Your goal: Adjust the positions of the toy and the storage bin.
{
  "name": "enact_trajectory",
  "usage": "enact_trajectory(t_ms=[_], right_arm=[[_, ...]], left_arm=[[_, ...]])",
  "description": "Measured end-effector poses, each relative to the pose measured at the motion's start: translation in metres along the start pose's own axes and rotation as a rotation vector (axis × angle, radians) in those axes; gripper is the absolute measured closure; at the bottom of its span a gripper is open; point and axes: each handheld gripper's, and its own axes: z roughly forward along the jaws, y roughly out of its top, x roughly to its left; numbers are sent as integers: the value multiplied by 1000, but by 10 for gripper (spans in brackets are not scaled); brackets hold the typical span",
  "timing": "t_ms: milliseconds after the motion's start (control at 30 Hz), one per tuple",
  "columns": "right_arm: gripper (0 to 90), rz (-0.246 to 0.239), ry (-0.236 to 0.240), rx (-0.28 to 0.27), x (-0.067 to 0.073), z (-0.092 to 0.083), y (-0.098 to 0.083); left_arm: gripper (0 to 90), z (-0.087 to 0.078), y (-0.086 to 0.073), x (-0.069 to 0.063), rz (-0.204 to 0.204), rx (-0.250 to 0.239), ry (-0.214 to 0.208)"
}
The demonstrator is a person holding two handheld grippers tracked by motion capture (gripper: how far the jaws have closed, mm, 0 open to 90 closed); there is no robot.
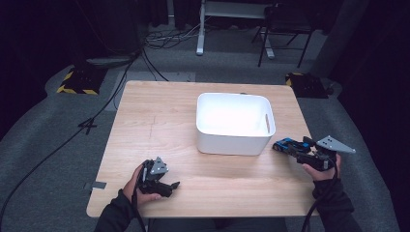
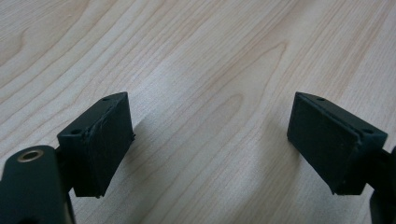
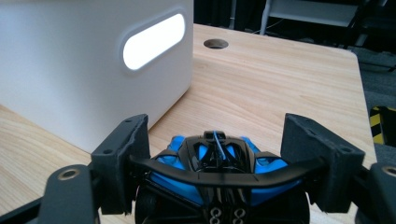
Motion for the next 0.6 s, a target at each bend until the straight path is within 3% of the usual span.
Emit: enact_trajectory(t_ms=[600], right_arm=[[247,-2,2,-43,9,-3,14]], left_arm=[[147,0,0,0,0,0,0]])
